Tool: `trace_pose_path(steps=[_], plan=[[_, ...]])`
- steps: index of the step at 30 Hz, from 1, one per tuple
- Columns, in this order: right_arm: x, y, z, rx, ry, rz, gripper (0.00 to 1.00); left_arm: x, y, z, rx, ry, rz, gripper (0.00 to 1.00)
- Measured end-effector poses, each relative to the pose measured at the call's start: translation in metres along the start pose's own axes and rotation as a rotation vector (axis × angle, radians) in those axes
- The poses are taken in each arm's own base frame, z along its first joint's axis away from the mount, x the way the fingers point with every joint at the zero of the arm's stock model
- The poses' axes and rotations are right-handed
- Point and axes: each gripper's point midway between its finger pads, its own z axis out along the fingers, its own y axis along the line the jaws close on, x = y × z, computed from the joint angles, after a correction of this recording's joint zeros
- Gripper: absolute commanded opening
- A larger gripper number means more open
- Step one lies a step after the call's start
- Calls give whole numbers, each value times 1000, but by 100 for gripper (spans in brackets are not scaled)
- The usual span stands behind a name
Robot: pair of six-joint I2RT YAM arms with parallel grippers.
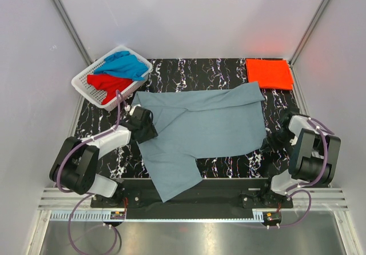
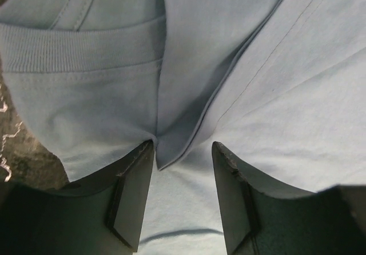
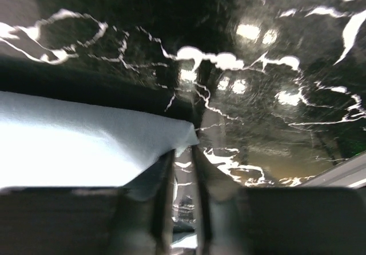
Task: Fold and stack the t-shirts
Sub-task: Fold the tshirt
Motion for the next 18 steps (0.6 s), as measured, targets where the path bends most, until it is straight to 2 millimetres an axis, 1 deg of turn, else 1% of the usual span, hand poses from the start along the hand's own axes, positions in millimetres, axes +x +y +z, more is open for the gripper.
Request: trace_pose_path(steps=[1,3,6,10,13,15,18], plan=[[-1,0,0,4,-9,-5,15,-1,-1,1,2,-5,0,51],[-7,-1,-1,18,-41,-16,0,-3,-2,2,3,-13,-1,51],[-21,-6,-3,51,-119,-35,0,-3,-1,2,2,-16,-1,52],[-51,-16,-12,114,-281,-70,0,-3,-1,3,-1,-16,1,51],[-71,-15,-31,124,-407,-114,0,-4,-2,3,-2,-16,1,51],[-84,-10,-52,111,-514,-145,0,-5,-3,4,-4,-17,1,51],[-92,-2,-84,40,-641,-164,0,-5,-3,4,-5,-18,1,51]])
